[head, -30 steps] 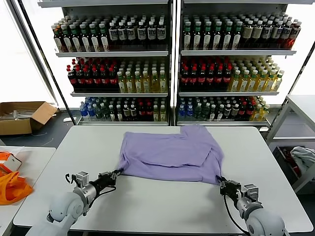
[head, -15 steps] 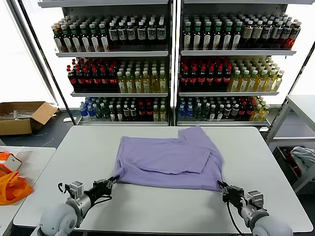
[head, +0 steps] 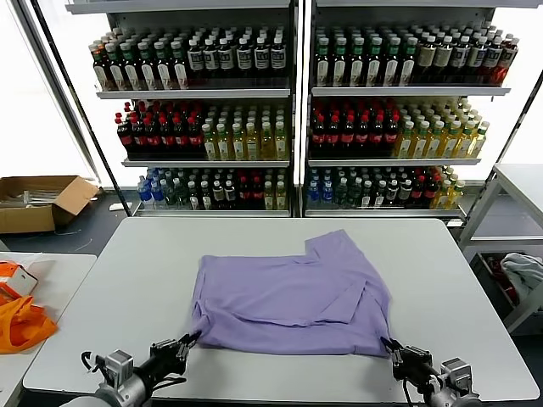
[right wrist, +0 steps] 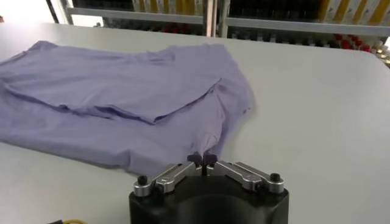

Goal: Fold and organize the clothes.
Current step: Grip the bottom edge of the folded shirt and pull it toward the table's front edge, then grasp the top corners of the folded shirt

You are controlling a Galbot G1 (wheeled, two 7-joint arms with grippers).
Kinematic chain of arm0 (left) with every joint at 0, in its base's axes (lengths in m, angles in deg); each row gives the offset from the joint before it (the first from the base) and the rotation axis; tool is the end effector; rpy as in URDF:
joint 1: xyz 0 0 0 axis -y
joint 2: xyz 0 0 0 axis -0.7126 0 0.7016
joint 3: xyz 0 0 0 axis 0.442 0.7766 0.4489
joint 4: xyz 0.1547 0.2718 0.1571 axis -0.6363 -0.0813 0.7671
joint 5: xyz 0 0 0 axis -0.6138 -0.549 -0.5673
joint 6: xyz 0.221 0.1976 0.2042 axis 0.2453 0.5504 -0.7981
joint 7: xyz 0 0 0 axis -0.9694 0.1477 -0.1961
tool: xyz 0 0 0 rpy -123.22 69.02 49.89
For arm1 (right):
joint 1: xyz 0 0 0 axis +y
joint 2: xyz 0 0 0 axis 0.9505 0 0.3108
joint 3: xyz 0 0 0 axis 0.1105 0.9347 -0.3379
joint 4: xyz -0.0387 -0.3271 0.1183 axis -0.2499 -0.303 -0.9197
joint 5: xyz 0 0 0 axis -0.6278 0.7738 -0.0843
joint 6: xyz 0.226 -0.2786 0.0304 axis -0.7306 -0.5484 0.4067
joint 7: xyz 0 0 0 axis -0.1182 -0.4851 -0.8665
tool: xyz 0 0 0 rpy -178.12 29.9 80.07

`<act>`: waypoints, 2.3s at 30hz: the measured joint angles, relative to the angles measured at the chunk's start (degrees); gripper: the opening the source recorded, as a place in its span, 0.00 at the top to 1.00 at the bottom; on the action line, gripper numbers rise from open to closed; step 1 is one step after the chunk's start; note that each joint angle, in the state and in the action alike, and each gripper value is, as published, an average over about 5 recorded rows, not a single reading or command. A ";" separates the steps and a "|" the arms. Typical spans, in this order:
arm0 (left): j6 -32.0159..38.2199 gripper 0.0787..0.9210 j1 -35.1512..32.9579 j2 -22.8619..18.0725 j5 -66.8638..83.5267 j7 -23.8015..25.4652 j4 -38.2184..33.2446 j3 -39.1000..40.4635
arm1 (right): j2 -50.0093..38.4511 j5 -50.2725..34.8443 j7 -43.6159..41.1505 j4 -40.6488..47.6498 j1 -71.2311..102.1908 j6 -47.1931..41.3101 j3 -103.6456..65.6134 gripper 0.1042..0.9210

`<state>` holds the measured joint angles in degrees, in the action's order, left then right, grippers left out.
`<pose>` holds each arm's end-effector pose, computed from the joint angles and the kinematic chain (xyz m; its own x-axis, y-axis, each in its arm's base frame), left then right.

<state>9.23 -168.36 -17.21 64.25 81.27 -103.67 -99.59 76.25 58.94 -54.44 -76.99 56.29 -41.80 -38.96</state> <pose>0.1879 0.0998 -0.2746 -0.7469 0.3614 0.5581 0.3862 0.9191 -0.0782 0.1705 -0.1162 -0.2622 -0.7937 -0.2268 0.5644 -0.2776 0.9607 -0.0042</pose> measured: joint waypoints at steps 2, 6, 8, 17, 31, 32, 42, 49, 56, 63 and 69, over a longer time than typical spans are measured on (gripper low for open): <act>-0.33 0.92 -1.14 0.05 -0.24 0.03 -0.84 -0.87 | -0.02 -0.20 -0.39 -0.15 0.09 0.24 -0.60 0.80; -0.99 0.79 -2.13 0.42 0.12 0.07 -1.91 -2.82 | -0.42 -1.37 -1.48 -0.05 -0.79 1.37 -2.09 0.65; -1.17 0.72 -2.15 0.77 0.84 0.23 -2.16 -4.08 | -0.73 -2.06 -2.17 0.34 -1.86 2.09 -2.77 0.58; -0.75 0.41 1.62 3.66 6.36 2.67 0.21 -8.76 | -3.76 -4.83 -6.53 6.60 -14.84 3.01 -1.08 0.27; 0.45 0.12 24.58 9.01 12.87 7.38 17.07 4.63 | -1.94 -1.55 -13.93 30.94 -47.99 0.30 16.85 0.12; 0.55 0.12 26.58 9.00 13.15 7.58 18.58 6.21 | -1.39 -1.06 -14.22 32.71 -49.87 0.28 17.92 0.12; 1.32 0.12 43.56 7.57 15.62 8.61 33.03 19.56 | 4.69 2.88 -16.82 49.64 -64.26 0.71 25.54 0.12; 1.94 0.12 50.83 5.98 15.96 8.55 41.07 24.96 | 8.18 5.14 -17.33 57.09 -68.65 1.15 28.07 0.12; 2.20 0.12 53.67 4.28 15.92 8.50 45.86 27.12 | 9.99 6.05 -17.21 60.44 -69.98 1.02 29.44 0.12; 1.90 0.12 53.93 3.25 16.05 8.52 47.50 27.75 | 10.94 6.29 -16.66 61.86 -69.90 0.46 30.00 0.13; 1.66 0.23 53.32 2.87 16.14 8.98 47.82 27.78 | 11.76 5.66 -15.83 62.39 -69.95 0.02 30.33 0.28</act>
<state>10.89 -115.04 -14.33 80.40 90.25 -55.86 -71.81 88.01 64.60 -70.27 -14.60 -13.66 -41.78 -8.63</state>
